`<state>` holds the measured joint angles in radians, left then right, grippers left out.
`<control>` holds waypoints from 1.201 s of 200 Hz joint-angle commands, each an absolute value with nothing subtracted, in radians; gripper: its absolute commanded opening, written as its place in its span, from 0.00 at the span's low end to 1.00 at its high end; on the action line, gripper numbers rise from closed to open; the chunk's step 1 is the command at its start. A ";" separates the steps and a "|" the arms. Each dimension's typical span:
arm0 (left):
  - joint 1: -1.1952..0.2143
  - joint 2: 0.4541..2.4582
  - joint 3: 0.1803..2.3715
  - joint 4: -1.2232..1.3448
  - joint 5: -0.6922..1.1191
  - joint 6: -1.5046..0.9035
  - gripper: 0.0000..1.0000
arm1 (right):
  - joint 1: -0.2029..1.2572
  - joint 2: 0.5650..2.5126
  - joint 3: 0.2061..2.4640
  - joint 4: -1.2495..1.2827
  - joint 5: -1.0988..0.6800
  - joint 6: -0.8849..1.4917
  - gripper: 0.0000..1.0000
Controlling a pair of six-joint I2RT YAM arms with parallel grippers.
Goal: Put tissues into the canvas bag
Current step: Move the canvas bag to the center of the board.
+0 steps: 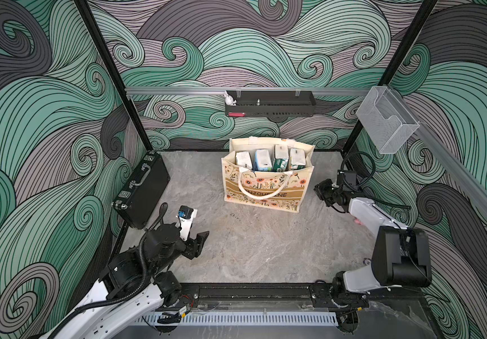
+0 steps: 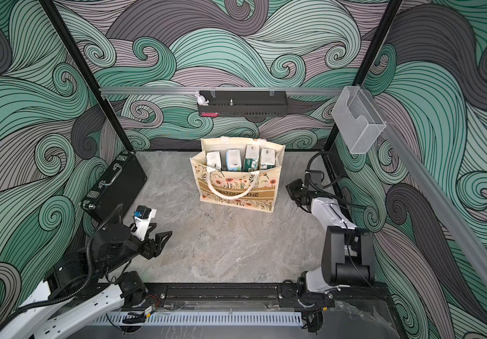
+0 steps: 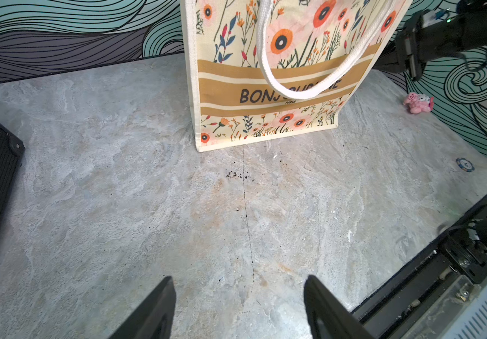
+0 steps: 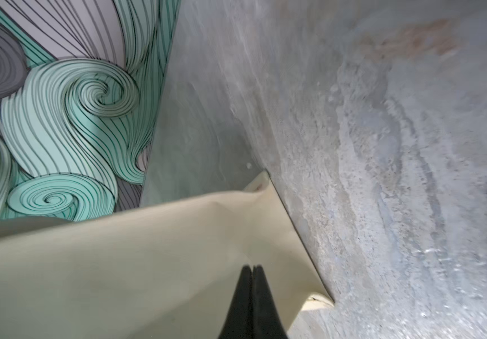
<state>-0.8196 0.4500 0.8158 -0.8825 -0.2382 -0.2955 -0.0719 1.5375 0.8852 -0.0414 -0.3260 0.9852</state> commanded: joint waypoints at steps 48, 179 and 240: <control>-0.813 0.463 0.838 -0.894 -0.252 -0.289 0.71 | -0.126 2.022 0.954 0.716 -0.628 1.250 0.00; -0.787 0.519 0.840 -0.884 -0.211 -0.282 0.70 | -0.079 2.118 0.998 0.749 -0.596 1.225 0.00; -0.787 0.506 0.839 -0.885 -0.216 -0.283 0.70 | -0.035 2.126 1.076 0.633 -0.557 1.171 0.00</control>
<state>-0.7921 0.5232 0.8162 -0.8795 -0.2157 -0.2943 -0.0650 2.1250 1.0252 0.6773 -0.5663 1.2091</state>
